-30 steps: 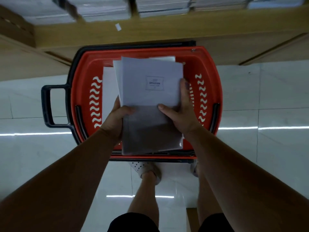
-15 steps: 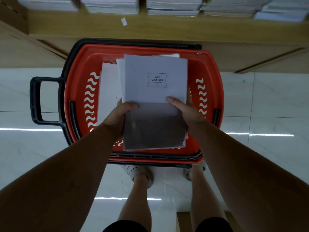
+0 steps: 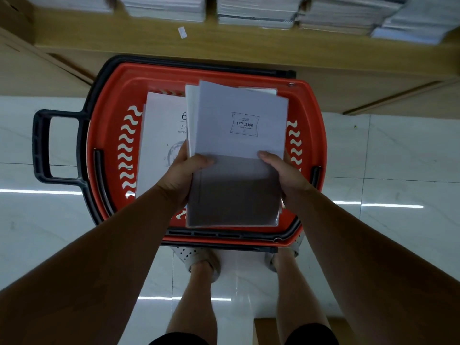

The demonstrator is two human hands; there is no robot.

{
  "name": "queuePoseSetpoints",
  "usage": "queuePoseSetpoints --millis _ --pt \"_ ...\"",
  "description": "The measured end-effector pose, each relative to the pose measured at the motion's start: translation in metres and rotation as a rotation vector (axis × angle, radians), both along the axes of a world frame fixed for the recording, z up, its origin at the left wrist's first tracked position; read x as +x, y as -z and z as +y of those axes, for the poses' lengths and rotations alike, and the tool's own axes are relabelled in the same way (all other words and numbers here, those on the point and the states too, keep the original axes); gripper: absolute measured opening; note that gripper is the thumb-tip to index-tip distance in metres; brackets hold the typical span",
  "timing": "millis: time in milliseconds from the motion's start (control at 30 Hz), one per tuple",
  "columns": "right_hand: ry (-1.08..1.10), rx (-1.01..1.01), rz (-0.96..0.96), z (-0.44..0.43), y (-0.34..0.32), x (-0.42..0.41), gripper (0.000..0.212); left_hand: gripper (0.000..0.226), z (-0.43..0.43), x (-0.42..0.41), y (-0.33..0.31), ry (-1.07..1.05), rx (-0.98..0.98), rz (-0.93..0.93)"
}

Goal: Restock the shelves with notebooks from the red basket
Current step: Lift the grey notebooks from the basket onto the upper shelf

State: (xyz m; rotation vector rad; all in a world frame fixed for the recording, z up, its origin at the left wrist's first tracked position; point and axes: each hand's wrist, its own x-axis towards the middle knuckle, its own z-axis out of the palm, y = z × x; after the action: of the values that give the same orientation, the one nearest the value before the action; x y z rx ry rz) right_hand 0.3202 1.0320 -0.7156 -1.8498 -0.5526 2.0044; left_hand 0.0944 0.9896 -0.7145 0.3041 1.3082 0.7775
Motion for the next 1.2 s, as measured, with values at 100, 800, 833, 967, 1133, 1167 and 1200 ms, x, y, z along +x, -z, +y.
queuePoseSetpoints --millis 100,800,833,967,1133,1167,1200 --pt "0.011 -0.038 0.000 -0.003 -0.004 0.002 0.026 0.070 -0.006 0.004 -0.001 -0.032 0.007 0.001" --pt "-0.120 -0.076 0.203 0.008 -0.185 0.034 0.071 0.055 -0.023 0.045 -0.216 -0.148 0.112 -0.058" --pt "-0.129 -0.058 0.217 0.010 -0.207 0.036 0.067 0.053 -0.024 0.046 -0.237 -0.167 0.100 -0.069" --pt "-0.188 0.044 0.263 0.016 -0.296 0.045 0.042 0.054 -0.027 0.049 -0.325 -0.214 0.028 -0.137" --pt "-0.295 0.160 0.272 0.022 -0.392 0.049 0.061 0.049 -0.032 0.053 -0.423 -0.252 0.074 -0.129" --pt "-0.308 0.186 0.272 0.024 -0.407 0.048 0.061 0.054 -0.032 0.053 -0.438 -0.257 0.090 -0.136" --pt "-0.317 0.213 0.280 0.025 -0.422 0.047 0.053 0.060 -0.033 0.053 -0.451 -0.262 0.105 -0.140"
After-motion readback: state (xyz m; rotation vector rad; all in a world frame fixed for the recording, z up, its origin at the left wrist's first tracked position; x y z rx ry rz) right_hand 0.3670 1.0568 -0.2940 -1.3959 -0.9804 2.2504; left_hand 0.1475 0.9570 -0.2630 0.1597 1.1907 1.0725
